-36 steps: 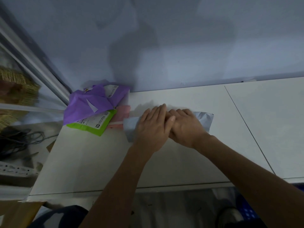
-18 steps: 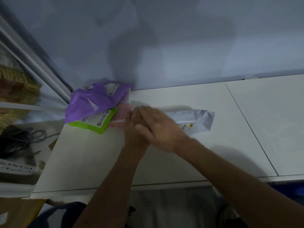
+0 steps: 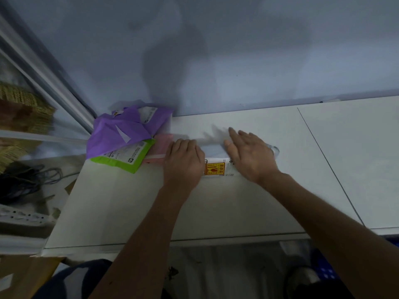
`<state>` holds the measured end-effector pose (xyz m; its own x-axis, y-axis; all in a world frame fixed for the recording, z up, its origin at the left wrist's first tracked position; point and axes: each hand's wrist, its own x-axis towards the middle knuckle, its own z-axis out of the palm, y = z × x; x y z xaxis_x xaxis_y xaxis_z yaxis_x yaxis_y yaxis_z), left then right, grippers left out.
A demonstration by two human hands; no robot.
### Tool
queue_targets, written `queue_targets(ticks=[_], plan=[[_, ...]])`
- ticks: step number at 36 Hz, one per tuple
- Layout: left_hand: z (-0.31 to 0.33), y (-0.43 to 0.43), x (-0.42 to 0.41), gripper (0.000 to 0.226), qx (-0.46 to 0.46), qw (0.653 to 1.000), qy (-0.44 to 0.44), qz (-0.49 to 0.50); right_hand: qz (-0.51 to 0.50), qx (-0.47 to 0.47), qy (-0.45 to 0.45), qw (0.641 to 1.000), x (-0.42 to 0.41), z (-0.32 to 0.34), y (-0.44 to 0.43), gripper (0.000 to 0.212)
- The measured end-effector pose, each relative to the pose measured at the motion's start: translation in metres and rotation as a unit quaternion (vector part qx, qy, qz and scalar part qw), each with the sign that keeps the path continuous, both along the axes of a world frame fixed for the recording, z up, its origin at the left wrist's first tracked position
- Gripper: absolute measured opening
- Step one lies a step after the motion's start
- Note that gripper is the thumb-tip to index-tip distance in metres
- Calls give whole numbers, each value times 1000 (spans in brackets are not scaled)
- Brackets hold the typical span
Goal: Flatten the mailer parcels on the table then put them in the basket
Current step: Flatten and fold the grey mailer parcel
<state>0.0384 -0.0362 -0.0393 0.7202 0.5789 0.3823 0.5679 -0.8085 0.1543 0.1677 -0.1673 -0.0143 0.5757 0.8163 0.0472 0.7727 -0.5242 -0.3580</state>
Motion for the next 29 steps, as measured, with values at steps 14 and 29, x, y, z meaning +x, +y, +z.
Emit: queue_targets(ticks=[14, 29], plan=[[8, 2, 5, 38, -254, 950, -172, 48, -130, 209, 332, 910, 8, -8, -7, 46], [5, -2, -3, 29, -538, 767, -328, 121, -172, 263, 437, 843, 5, -10, -6, 24]])
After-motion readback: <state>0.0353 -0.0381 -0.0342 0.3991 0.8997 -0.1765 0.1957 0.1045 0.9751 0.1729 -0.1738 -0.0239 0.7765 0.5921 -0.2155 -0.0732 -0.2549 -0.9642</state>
